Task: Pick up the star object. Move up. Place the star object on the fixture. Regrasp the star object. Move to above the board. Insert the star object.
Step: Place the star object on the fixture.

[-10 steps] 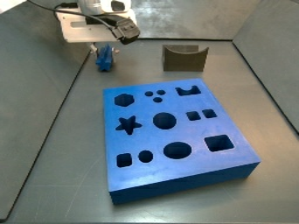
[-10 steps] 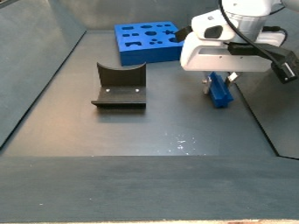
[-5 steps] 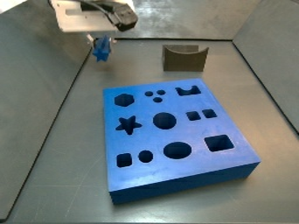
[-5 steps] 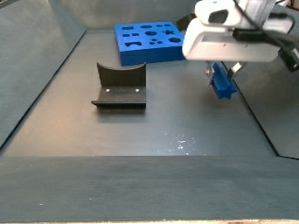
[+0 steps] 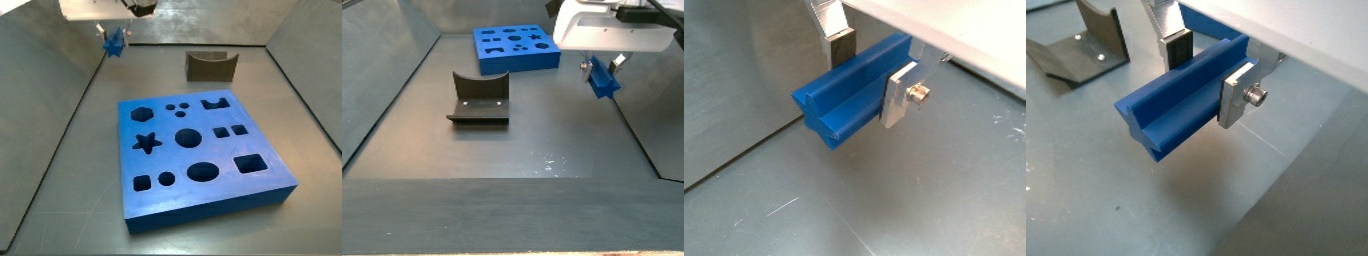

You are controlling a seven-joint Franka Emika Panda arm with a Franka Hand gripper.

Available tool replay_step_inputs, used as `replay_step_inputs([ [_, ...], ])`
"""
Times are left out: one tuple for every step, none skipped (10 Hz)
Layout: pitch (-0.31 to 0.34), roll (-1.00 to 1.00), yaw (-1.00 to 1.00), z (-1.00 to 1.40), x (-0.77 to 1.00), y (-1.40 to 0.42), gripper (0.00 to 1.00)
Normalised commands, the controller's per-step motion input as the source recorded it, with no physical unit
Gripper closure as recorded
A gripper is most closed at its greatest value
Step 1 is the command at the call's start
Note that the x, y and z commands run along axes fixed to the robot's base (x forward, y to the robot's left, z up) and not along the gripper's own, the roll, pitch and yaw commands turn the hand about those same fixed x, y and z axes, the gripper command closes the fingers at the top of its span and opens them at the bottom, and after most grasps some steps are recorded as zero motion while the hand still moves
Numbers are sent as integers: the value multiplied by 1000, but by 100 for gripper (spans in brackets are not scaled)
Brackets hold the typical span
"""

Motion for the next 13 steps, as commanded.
replay_step_inputs([
  [26,-2,-1,1000,-4,-1,100],
  [35,-3,-1,1000,-9,-1,100],
  [42,-2,0,1000,-17,-1,100],
  [43,-1,0,1000,-20,0,100],
  [45,1,1,1000,-23,2,100],
  [49,2,1,970,-23,4,100],
  [55,3,2,796,-17,7,100],
  [59,4,2,707,-12,8,100],
  [66,4,3,572,-6,10,100],
  [76,5,3,392,2,13,100],
  [82,6,4,208,3,15,100],
  [237,-41,-189,148,1000,456,100],
  [251,-51,-183,98,1000,451,100],
])
